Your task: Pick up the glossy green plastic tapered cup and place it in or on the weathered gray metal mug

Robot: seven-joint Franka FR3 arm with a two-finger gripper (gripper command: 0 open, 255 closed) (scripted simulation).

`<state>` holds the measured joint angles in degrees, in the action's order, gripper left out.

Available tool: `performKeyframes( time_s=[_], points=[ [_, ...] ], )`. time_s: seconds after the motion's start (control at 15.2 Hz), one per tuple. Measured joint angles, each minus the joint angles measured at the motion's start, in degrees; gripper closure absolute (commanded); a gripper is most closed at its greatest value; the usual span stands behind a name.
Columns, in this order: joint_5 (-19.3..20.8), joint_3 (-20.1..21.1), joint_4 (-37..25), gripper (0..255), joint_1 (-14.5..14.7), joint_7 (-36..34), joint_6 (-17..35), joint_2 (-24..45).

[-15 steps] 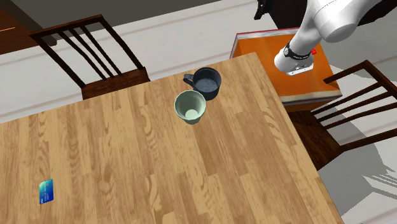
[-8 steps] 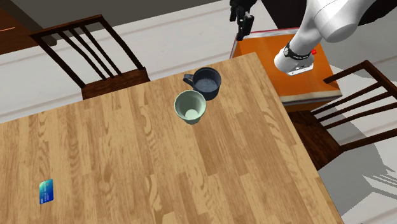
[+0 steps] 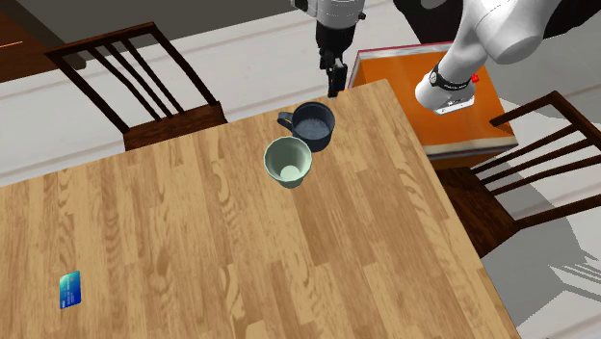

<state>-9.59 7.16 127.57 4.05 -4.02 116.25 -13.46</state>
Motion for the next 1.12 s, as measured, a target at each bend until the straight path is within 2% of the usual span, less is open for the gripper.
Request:
performKeyframes(
  time_s=[0.2, 0.79, 1.12],
  points=[
    [-1.5, 0.7, -3.1, 0, 0.7, -0.6, 2.8, 5.5],
    [-4.3, 2.8, -18.4, 0, 2.8, -3.2, 7.6, 23.9],
    [-4.5, 3.2, -18.9, 0, 3.5, -3.4, 10.6, 27.1]
  ],
)
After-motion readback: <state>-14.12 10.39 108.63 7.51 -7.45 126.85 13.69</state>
